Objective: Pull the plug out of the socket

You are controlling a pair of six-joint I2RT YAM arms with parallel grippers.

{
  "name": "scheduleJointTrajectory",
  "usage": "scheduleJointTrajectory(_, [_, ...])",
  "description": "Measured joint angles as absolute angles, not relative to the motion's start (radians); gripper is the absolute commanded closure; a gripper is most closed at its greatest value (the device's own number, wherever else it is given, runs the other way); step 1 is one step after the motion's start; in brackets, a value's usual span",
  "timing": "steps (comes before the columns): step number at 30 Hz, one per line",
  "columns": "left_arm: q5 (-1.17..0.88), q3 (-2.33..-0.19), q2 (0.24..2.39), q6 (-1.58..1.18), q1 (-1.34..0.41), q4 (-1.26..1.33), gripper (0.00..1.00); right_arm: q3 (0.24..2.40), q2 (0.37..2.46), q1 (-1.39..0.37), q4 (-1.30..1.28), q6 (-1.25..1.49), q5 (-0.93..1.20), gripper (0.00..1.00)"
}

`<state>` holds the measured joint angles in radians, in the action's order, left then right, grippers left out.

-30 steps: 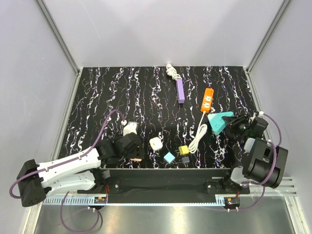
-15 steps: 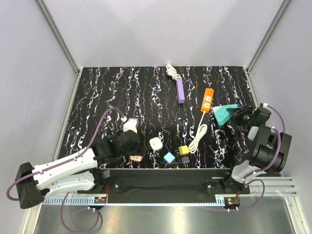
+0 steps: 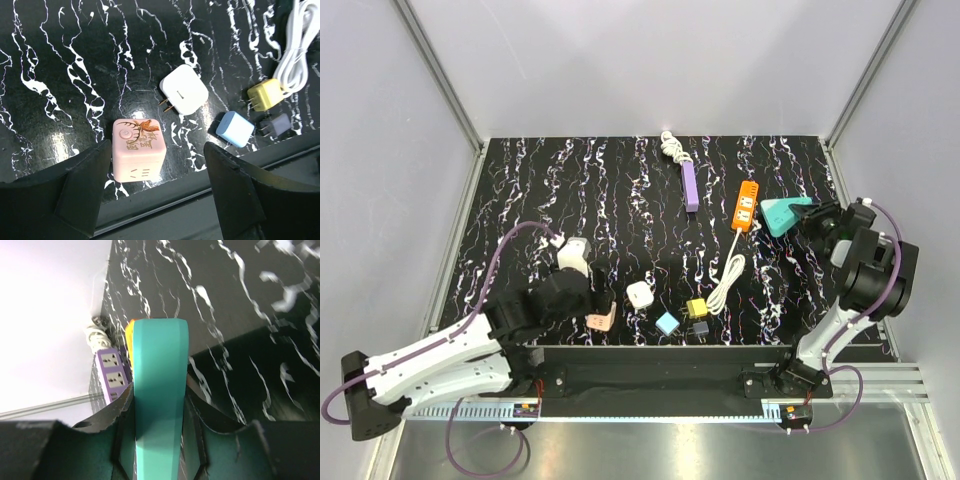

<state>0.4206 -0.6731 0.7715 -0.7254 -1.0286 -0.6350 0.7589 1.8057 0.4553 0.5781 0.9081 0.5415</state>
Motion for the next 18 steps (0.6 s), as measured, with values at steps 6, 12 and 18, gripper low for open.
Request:
scheduleJointTrajectory(6, [0.420, -0.663, 0.692, -0.735, -1.029, -0.634, 0.21, 0.844, 1.863, 0.430, 0.478, 0.877, 0.477, 0.11])
scheduleJointTrajectory(12, [0.407, -0.624, 0.651, -0.769, -1.029, -0.635, 0.21, 0.930, 1.833, 0.427, 0.244, 0.803, 0.358, 0.00])
scheduleJointTrajectory(18, [0.379, -0.598, 0.612, -0.800, -1.029, -0.627, 0.20, 0.989, 1.696, 0.408, -0.053, 0.722, 0.195, 0.00])
